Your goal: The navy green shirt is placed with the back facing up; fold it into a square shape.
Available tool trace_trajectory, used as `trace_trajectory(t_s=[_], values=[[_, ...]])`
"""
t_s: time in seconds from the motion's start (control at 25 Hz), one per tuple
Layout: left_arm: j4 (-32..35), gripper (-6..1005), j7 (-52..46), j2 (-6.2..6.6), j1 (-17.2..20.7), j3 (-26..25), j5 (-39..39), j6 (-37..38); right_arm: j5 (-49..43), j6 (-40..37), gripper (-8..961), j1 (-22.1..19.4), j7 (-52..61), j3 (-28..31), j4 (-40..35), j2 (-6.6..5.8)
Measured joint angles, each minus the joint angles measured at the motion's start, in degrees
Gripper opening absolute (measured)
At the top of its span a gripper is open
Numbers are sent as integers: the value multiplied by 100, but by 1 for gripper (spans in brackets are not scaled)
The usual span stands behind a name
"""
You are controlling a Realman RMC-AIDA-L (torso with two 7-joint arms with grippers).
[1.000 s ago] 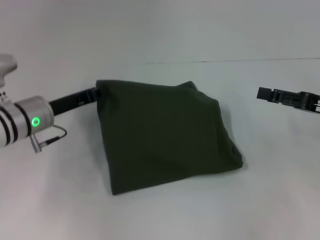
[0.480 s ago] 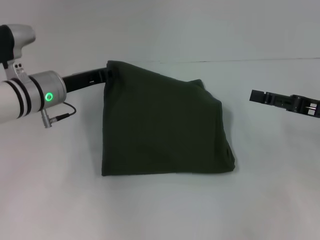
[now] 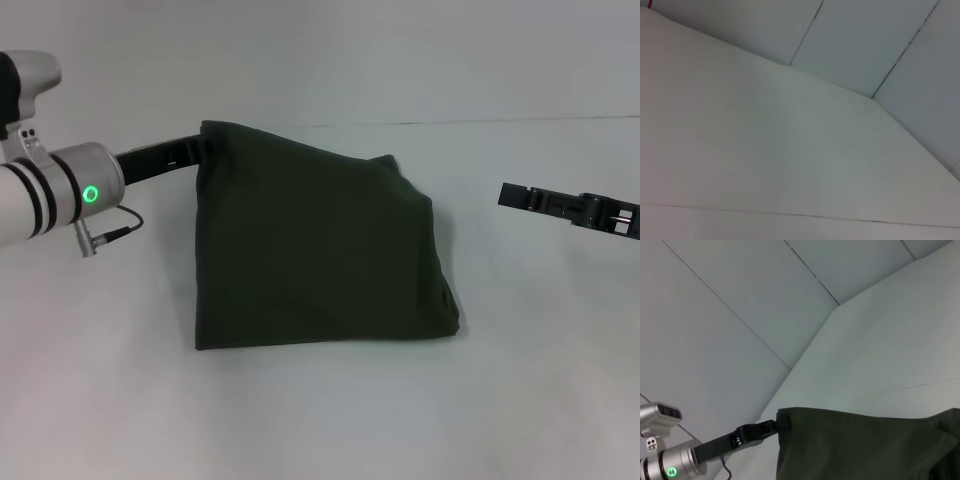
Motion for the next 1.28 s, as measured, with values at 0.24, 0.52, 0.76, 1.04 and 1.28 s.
trace_trajectory(t_s=[0.24, 0.52, 0.76, 1.04, 1.28], values=[[172, 147, 8, -20, 131, -166, -22, -142, 0, 47, 940, 6, -10, 0, -6, -2], [1092, 275, 88, -164, 870, -403, -678, 932, 197, -213, 940, -54, -473, 25, -18, -2], [1976, 507, 658, -422, 1742, -398, -1215, 3904, 439, -1418, 940, -361, -1900, 33, -46, 87], [2093, 877, 1524, -452, 2255, -381, -951, 5571, 43, -2170, 940, -582, -3222, -222, -86, 210], [2077, 969, 1998, -481, 2377, -344, -108, 5899, -486, -2184, 940, -531, -3399, -310, -248, 316]])
